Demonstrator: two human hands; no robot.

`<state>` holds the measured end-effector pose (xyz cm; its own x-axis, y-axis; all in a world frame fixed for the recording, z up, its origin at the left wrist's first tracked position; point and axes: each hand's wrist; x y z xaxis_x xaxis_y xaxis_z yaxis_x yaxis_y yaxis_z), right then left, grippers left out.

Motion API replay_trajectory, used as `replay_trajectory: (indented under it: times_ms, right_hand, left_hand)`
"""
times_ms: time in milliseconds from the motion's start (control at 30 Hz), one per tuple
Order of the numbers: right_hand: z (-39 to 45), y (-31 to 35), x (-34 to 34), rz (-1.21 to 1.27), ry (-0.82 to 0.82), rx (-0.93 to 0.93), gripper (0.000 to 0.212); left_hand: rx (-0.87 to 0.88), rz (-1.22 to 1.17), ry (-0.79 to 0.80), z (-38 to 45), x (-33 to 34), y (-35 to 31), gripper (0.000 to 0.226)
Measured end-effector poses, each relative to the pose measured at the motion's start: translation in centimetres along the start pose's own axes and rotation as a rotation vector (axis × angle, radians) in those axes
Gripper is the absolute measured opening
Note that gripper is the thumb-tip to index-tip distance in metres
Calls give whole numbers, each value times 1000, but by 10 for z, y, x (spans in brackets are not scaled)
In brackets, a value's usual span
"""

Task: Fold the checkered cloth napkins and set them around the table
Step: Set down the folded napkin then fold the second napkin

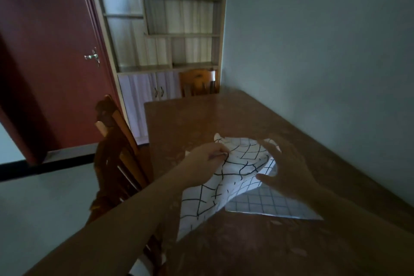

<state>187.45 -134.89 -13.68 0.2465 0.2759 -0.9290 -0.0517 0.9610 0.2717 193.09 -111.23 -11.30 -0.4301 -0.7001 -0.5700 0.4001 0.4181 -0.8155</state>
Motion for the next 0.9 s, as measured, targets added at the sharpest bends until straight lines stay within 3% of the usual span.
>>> replay_trajectory:
  times_ms: [100, 200, 367, 500, 567, 633, 767, 900]
  right_hand:
    - [-26, 46, -35, -77, 9, -160, 34]
    - [-53, 77, -68, 103, 87, -118, 15]
    - [-95, 91, -126, 227, -3, 42, 13]
    - [-129, 85, -155, 279, -11, 107, 25]
    - [-148, 80, -162, 270, 10, 156, 26]
    - [-169, 83, -170, 292, 31, 168, 24]
    - [-207, 110, -175, 566, -10, 126, 27]
    - [-245, 126, -176, 485, -156, 124, 18]
  left_hand:
    - [74, 74, 23, -44, -23, -30, 20]
    - [102, 159, -3, -80, -42, -44, 23]
    - [45, 214, 22, -122, -60, -55, 54]
    - [11, 23, -134, -138, -52, -66, 9]
    - [21, -94, -167, -144, -44, -78, 10]
    - [48, -146, -127, -150, -34, -95, 22]
    - [114, -47, 15, -163, -11, -132, 36]
    - [136, -5, 52, -191, 9, -165, 40]
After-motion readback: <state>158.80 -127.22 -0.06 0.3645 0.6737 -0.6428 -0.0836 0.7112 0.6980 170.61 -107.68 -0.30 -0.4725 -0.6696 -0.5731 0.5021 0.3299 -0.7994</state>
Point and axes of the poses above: each hand's wrist, its own z-axis towards the middle knuckle, its own x-axis out of the palm, y = z × x, and after that the axes turned 3 degrees about y, right-handed
